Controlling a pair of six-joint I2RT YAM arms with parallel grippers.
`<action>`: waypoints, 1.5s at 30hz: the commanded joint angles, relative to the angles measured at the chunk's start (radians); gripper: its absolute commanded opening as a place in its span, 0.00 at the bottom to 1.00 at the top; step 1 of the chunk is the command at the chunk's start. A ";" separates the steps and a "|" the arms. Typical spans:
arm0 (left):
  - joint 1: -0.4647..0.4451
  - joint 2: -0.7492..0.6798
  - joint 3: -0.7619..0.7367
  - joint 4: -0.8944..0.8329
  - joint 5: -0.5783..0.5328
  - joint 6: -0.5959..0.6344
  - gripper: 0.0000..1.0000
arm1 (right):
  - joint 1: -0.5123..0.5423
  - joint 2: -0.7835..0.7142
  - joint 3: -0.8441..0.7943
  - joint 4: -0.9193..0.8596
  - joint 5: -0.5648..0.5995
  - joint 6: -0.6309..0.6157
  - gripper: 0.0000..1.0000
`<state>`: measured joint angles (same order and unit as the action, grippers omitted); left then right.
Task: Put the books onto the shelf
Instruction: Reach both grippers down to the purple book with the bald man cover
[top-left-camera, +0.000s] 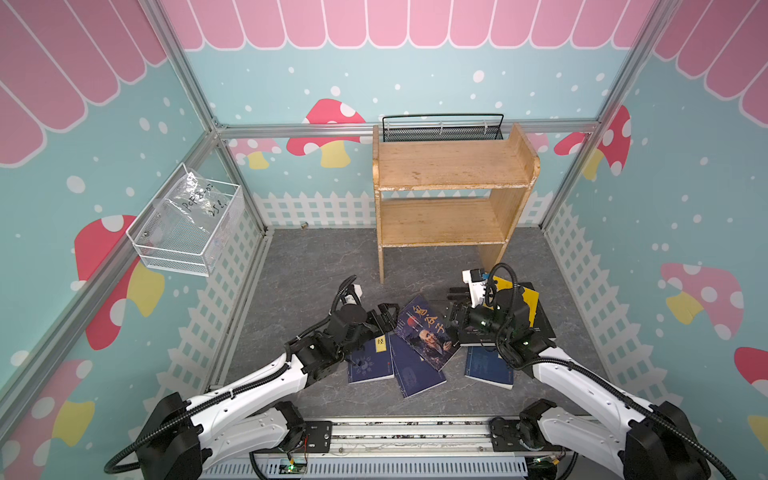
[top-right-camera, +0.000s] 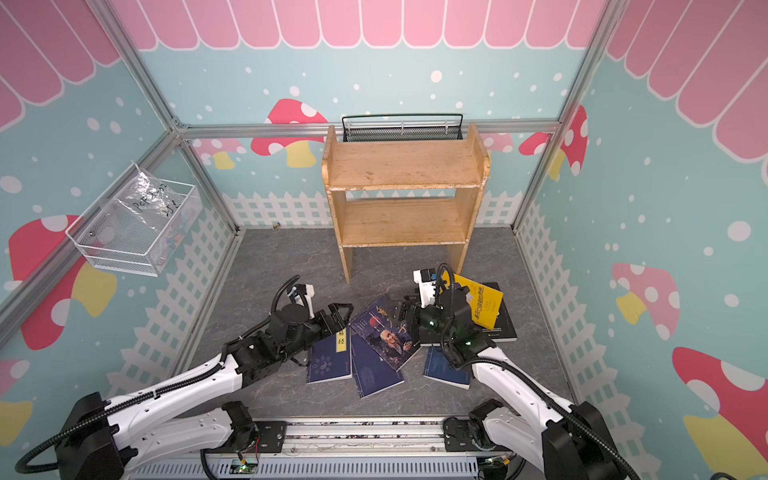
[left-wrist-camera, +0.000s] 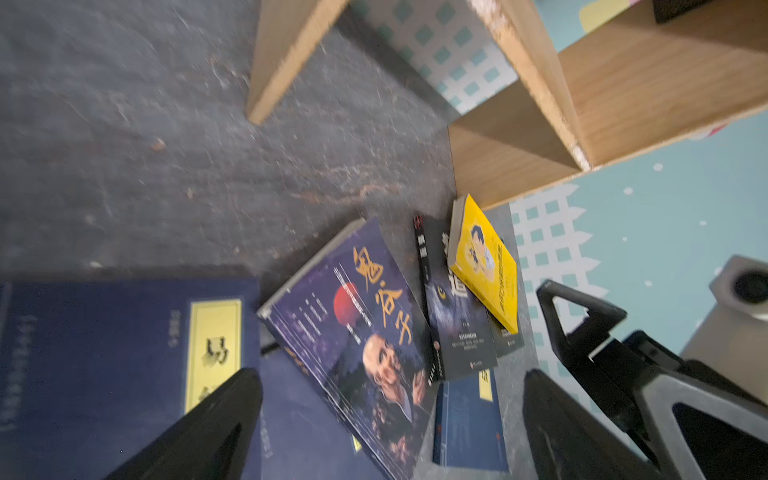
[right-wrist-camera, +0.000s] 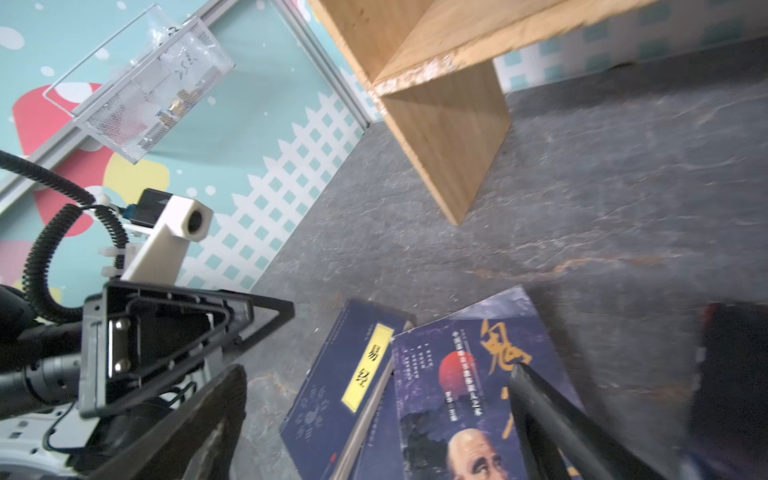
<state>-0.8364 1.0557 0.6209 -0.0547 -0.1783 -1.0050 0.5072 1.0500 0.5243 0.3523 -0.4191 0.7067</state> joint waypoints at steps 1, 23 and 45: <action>-0.023 -0.007 -0.020 0.107 -0.065 -0.075 0.99 | 0.034 -0.002 -0.012 0.143 -0.033 0.109 1.00; -0.061 0.269 -0.106 0.384 0.000 -0.379 0.99 | 0.030 0.248 0.158 -0.244 0.355 -0.163 0.99; -0.089 0.647 -0.054 0.642 0.040 -0.516 0.97 | 0.028 0.643 0.195 -0.122 0.095 -0.201 0.79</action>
<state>-0.9276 1.6444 0.5789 0.5091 -0.1642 -1.4937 0.5282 1.6615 0.7151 0.1982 -0.2199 0.5007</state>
